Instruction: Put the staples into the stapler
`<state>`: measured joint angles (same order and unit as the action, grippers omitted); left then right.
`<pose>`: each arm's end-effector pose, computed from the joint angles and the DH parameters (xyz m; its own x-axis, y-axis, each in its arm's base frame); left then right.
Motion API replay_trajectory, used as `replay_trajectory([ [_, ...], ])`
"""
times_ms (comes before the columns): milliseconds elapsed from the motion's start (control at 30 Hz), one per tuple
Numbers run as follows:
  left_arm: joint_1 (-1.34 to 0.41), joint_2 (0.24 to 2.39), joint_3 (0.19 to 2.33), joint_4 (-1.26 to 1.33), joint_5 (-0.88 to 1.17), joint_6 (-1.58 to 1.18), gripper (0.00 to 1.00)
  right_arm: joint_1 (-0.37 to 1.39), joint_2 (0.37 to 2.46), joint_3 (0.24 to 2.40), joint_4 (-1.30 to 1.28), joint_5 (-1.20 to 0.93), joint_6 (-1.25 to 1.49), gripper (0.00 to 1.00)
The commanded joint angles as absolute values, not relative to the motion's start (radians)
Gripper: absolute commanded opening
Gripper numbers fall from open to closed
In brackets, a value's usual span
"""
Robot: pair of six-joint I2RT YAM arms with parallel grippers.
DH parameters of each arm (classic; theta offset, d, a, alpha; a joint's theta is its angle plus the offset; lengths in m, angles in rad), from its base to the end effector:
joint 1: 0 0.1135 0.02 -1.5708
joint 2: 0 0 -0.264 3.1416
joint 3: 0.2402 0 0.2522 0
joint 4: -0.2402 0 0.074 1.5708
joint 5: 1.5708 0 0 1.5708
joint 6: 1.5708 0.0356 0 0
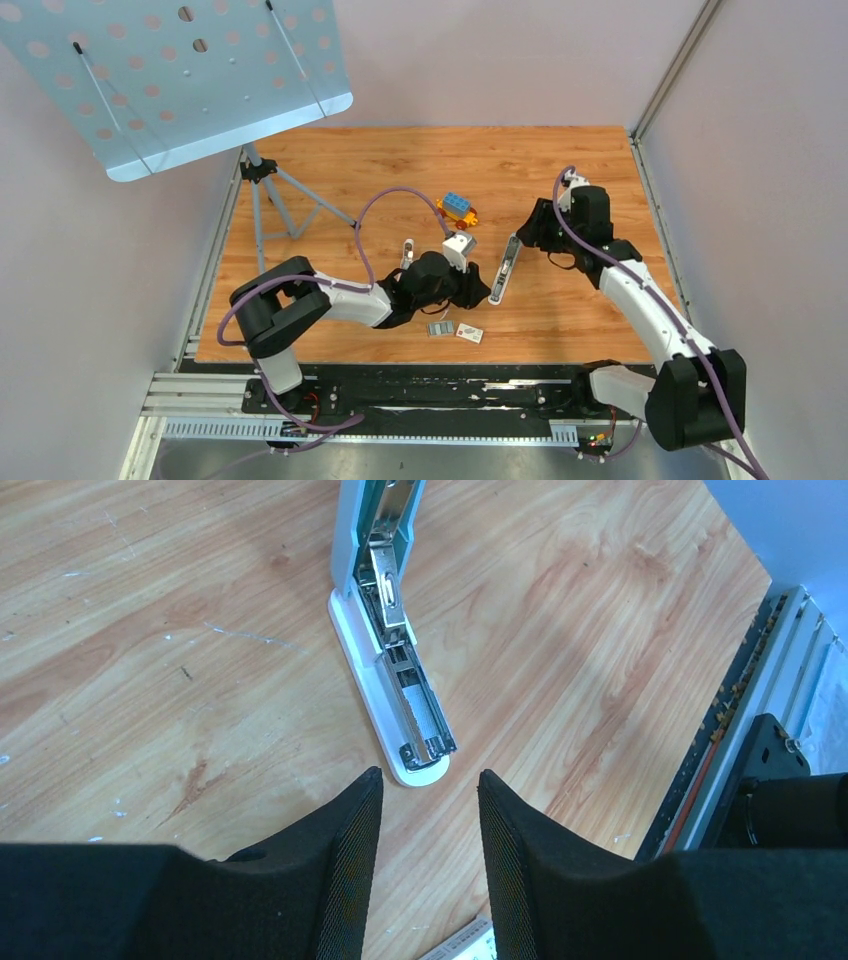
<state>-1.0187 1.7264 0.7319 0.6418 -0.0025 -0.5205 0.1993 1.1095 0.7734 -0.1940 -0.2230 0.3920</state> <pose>0.1824 -0.2959 0.1637 -0.5800 -0.0067 -0.8146 0.6475 0.6030 -0.4660 0.2409 0.0567 0.2708 -0.6032 0.2583 -0.7546 -0.1619 0.8868 0.4329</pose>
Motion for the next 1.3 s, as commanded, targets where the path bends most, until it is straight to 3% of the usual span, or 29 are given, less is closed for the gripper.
replay_trajectory([
  [0, -1.026, 1.767, 0.763, 0.712, 0.018, -0.527, 0.42, 0.155, 1.185, 0.851, -0.199, -0.312, 0.356, 0.48],
  [300, -1.028, 1.814, 0.776, 0.729, 0.037, -0.516, 0.41, 0.125, 1.340, 0.951, -0.224, -0.403, 0.300, 0.52],
  [500, -1.027, 1.843, 0.783, 0.729, 0.038, -0.509, 0.40, 0.115, 1.382, 0.962, -0.232, -0.436, 0.280, 0.43],
  [700, -1.027, 1.860, 0.784, 0.730, 0.036, -0.501, 0.39, 0.114, 1.399, 0.949, -0.237, -0.460, 0.264, 0.44],
  [900, -1.027, 1.878, 0.792, 0.730, 0.035, -0.503, 0.37, 0.114, 1.392, 0.929, -0.246, -0.466, 0.247, 0.37],
  [1267, -1.027, 1.899, 0.808, 0.721, 0.034, -0.502, 0.35, 0.115, 1.359, 0.886, -0.272, -0.498, 0.223, 0.33],
])
